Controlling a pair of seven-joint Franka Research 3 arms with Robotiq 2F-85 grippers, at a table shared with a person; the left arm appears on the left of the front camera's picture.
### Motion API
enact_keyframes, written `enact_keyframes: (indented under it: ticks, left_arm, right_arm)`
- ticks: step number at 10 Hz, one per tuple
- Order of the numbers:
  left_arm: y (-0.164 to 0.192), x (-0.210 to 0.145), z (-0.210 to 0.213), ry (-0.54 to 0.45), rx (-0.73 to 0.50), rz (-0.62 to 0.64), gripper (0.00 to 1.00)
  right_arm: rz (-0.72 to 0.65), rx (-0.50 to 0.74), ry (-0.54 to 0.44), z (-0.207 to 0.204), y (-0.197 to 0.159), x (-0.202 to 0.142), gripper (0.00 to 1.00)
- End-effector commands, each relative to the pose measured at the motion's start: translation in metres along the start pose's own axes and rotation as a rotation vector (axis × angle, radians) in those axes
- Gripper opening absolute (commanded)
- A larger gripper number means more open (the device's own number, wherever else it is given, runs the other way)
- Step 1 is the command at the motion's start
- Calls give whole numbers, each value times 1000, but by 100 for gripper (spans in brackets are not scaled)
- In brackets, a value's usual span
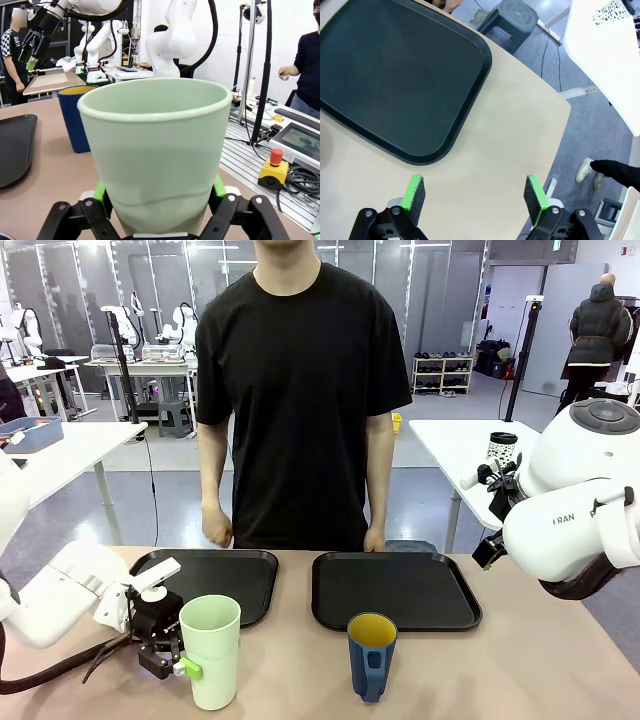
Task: Sort and store the cups by type.
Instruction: Pick up the Reusable plastic cup.
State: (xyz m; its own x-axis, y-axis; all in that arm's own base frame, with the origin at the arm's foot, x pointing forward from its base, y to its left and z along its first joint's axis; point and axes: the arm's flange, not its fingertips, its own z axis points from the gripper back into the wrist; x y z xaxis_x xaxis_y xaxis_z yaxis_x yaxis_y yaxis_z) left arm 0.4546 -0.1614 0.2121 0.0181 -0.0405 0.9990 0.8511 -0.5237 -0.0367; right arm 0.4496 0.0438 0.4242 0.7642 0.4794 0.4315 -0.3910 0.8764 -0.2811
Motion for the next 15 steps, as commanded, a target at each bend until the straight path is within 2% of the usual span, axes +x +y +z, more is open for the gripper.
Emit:
enact_keyframes:
  ticks: [1, 7, 11, 12, 13, 15]
  left_arm:
    - [-13, 2, 8, -16, 22, -72, 55]
    - [-49, 64, 66, -65, 259, -186, 55]
    - [-73, 71, 89, -58, 332, -199, 55]
    - [-76, 74, 94, -27, 358, -188, 55]
    - [-54, 93, 95, -48, 298, -139, 55]
    - [-54, 93, 95, -48, 298, -139, 55]
  right_arm:
    - [3, -1, -4, -1, 0, 0, 100]
    - [3, -1, -4, -1, 0, 0, 100]
    - [3, -1, -4, -1, 0, 0, 100]
    - [3, -1, -4, -1, 0, 0, 100]
    - [3, -1, -4, -1, 0, 0, 100]
    - [3, -1, -4, -1, 0, 0, 100]
